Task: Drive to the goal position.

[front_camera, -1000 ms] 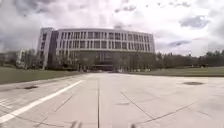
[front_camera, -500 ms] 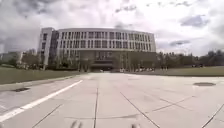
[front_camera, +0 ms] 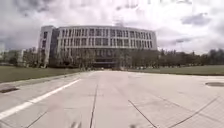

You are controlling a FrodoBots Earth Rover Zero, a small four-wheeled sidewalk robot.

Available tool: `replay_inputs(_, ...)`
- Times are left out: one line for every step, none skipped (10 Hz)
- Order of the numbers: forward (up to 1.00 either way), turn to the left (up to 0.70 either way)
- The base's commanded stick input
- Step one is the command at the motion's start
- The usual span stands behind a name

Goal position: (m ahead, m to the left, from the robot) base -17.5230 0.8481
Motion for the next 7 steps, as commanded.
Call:
replay_inputs(1.00,0.00)
replay_inputs(1.00,0.00)
replay_inputs(1.00,0.00)
replay_inputs(1.00,0.00)
replay_inputs(1.00,0.00)
replay_inputs(1.00,0.00)
replay_inputs(1.00,0.00)
